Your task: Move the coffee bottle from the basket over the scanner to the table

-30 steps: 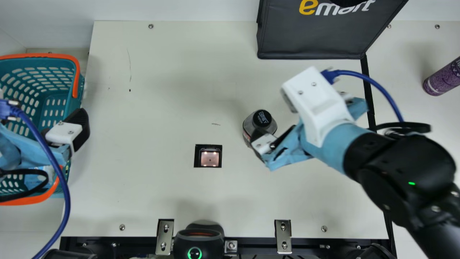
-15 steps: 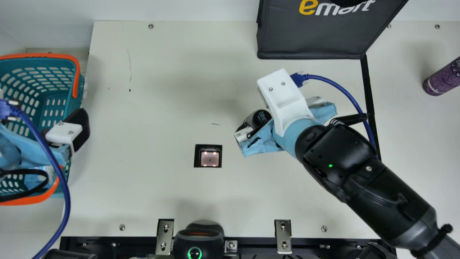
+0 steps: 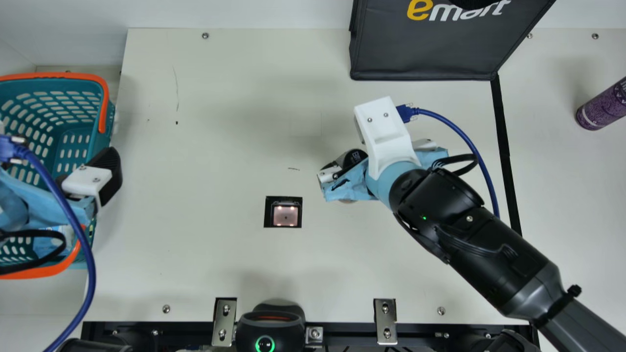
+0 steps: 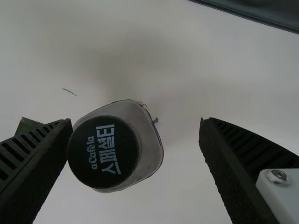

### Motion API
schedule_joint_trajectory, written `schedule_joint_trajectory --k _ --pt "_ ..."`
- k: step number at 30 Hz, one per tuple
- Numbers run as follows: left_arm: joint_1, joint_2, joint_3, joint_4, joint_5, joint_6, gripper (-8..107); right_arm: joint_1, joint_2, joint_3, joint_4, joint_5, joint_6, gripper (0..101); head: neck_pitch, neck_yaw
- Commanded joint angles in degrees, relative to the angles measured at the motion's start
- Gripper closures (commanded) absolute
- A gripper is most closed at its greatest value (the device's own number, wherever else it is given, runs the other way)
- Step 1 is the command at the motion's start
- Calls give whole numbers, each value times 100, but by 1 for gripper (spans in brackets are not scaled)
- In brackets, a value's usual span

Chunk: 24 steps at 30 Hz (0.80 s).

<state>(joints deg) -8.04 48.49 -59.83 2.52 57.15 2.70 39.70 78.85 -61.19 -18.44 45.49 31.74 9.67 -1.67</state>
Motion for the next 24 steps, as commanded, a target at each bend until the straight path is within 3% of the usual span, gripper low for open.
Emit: schedule_joint_trajectory --k 1,13,24 --pt "0 0 0 0 0 0 9 0 15 13 -32 -52 56 20 -175 9" --pt "0 0 0 0 0 0 9 135 -1 -52 -202 -5 352 100 -175 9" --pt "0 0 0 0 0 0 9 357 -73 -502 -406 417 553 101 -175 9"
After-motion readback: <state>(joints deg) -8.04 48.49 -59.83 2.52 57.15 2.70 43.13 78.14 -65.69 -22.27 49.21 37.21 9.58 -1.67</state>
